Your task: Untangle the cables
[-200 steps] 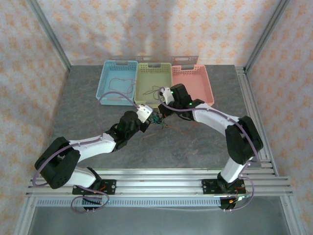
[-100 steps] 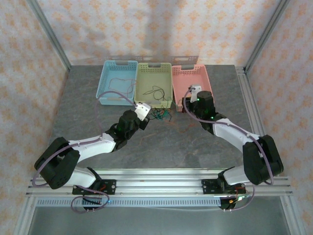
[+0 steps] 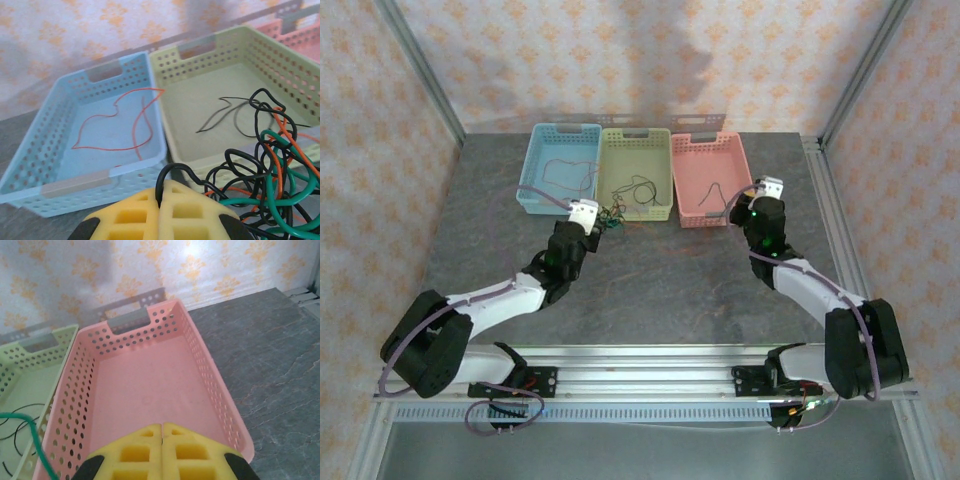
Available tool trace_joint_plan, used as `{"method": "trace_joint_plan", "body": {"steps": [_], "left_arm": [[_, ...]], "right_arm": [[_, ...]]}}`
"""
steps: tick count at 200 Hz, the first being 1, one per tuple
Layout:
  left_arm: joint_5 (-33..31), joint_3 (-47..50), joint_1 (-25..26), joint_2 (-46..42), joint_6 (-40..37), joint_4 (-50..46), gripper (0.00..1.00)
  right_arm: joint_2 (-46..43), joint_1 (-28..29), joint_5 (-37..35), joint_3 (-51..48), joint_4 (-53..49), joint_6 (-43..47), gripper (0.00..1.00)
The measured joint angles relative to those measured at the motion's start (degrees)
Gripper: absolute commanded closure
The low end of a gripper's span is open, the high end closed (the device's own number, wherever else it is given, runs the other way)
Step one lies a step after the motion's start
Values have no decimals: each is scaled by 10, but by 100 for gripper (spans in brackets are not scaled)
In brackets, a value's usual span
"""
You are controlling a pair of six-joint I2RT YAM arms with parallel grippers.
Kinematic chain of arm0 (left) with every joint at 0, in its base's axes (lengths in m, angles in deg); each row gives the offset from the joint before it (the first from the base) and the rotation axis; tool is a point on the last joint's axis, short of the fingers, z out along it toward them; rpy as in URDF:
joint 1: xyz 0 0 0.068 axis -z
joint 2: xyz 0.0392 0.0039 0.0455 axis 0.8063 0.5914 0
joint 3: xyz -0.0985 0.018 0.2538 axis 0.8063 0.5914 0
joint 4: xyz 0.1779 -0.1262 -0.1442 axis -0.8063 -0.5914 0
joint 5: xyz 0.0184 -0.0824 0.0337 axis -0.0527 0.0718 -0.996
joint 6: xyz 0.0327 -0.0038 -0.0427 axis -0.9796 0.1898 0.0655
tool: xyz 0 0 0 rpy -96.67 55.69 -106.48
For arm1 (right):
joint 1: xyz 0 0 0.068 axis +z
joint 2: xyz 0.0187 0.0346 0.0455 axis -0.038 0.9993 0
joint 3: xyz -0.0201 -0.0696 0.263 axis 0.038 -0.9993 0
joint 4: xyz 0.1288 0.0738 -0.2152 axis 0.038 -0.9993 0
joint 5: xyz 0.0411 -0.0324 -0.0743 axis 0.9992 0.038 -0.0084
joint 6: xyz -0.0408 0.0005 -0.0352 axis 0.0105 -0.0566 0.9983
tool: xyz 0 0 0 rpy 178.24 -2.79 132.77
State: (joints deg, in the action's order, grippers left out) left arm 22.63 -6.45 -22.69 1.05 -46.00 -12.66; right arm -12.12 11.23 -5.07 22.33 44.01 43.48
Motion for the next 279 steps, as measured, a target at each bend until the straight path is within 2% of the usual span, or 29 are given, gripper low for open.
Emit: {"method": "trace_joint_plan", "body": {"steps": [93, 127, 155, 174, 191, 203, 240, 279], "left_arm": [[0, 7, -6, -17, 15, -5, 100], [13, 12, -6, -22, 15, -4, 100], [24, 17, -6, -24, 15, -1, 100], [38, 24, -6, -30, 15, 5, 100], [57, 34, -6, -36, 15, 12, 100], [70, 39, -6, -38, 15, 16, 100], [109, 44, -6, -42, 15, 31, 100], [148, 50, -3, -42, 13, 46, 100]], "right_arm": [[-33, 0, 6, -5, 35, -12, 100], [16, 0, 19, 48, 26, -22, 100], [91, 0, 14, 127, 12, -22, 100], [146, 0, 2, 170, 6, -22, 86], [202, 0, -7, 213, -11, -22, 62], [232, 0, -4, 238, -26, -23, 54], [216, 9, 38, 210, -10, -14, 53], [154, 39, 190, 127, 74, 3, 55]]}}
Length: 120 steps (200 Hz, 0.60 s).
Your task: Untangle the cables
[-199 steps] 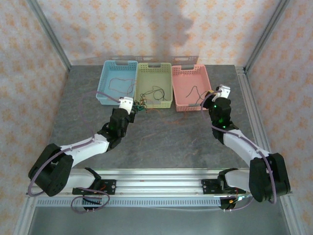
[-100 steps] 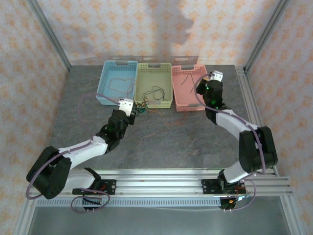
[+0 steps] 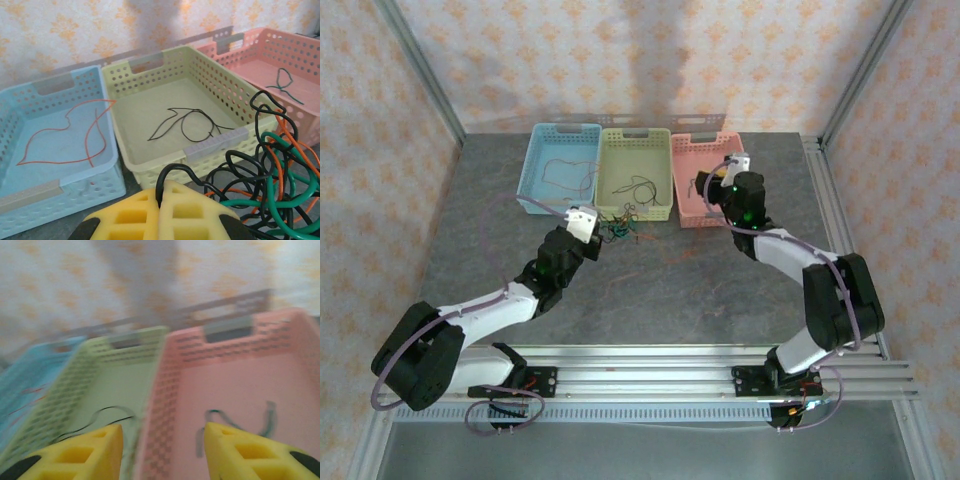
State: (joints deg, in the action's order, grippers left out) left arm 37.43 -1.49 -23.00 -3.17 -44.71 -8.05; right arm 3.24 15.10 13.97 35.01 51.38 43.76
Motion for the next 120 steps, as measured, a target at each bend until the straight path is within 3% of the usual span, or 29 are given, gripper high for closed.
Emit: {"method": "trace_joint_plan", "body": {"steps": [53, 120], "left_arm": [[31, 0, 9, 0, -5, 3, 100], [49, 0, 12, 0, -5, 5, 100]], "right_arm": [[54, 55, 178, -41, 113, 32, 55], [99, 103, 226, -42, 129, 86, 52]]}}
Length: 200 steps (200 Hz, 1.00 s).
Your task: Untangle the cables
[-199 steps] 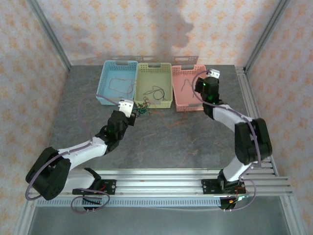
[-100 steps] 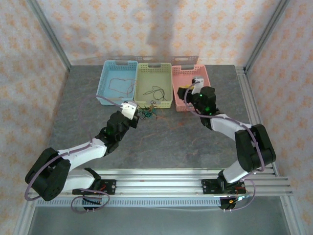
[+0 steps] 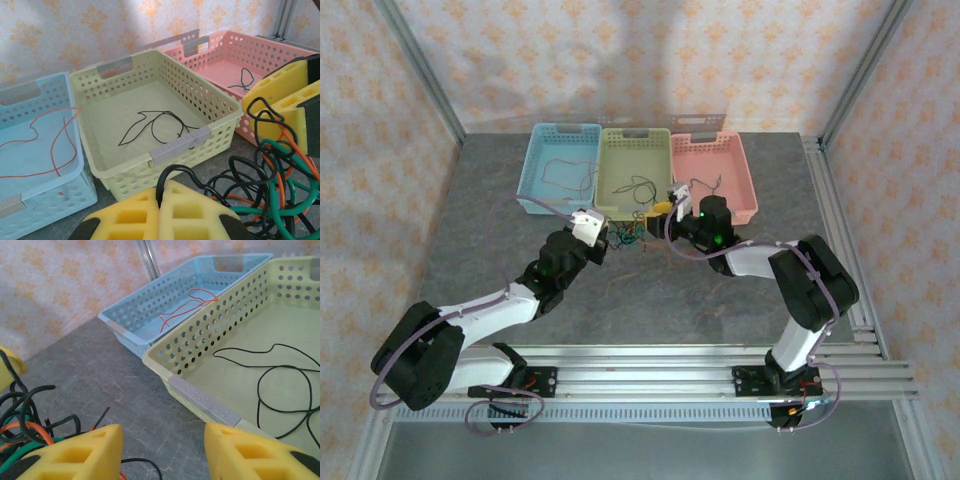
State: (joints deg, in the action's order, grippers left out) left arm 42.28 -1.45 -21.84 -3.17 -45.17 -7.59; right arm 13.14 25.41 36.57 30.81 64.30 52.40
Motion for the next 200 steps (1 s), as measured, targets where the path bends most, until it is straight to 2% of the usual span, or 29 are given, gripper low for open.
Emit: {"method": "trace_joint_plan", "body": {"steps": [28, 56, 76, 105, 138, 158, 200], "left_arm": [[5, 0, 0, 0, 0, 0, 100], [9, 0, 0, 0, 0, 0, 100], [10, 0, 0, 0, 0, 0, 100], [11, 0, 0, 0, 0, 0, 100], [11, 0, 0, 0, 0, 0, 100], [11, 0, 0, 0, 0, 0, 100], [11, 0, 0, 0, 0, 0, 100]], "right_arm": [[8, 0, 8, 0, 2, 12, 52], [9, 0, 22, -1, 5, 23, 62], [-5, 0, 16, -10, -1, 35, 63], [-82, 0, 5, -45, -23, 52, 58], [-175, 0, 7, -76, -28, 62, 58], [-186, 1, 19, -76, -43, 76, 59], [-176, 27, 47, -69, -148, 136, 52]]}}
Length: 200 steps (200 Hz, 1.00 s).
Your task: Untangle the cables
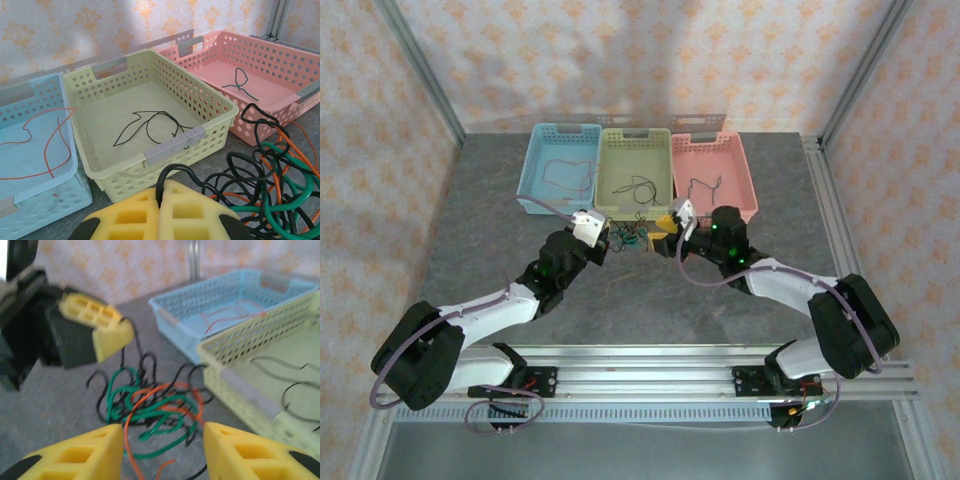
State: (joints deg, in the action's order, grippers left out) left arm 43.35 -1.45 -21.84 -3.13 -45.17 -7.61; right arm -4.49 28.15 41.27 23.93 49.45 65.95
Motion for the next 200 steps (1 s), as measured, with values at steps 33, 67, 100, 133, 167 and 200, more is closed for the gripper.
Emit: {"method": "trace_joint_plan", "body": {"steps": [33, 67, 100, 133, 167, 200], "left_arm": [[0, 0, 0, 0, 0, 0, 100], [0, 0, 0, 0, 0, 0, 100], [0, 0, 0, 0, 0, 0, 100], [-25, 0, 0, 0, 0, -2, 100], [-118, 0, -4, 0, 3, -7, 100], [-203, 10, -35, -38, 22, -10, 100]], "right_arm": [[20, 19, 4, 18, -76, 48, 51], [40, 19, 3, 25, -106, 69, 60], [46, 22, 0, 34, -114, 79, 100], [20, 22, -81, 2, -66, 60, 100], [-73, -36, -261, -80, 18, 2, 100], [-141, -108, -440, -144, 80, -61, 100]]}}
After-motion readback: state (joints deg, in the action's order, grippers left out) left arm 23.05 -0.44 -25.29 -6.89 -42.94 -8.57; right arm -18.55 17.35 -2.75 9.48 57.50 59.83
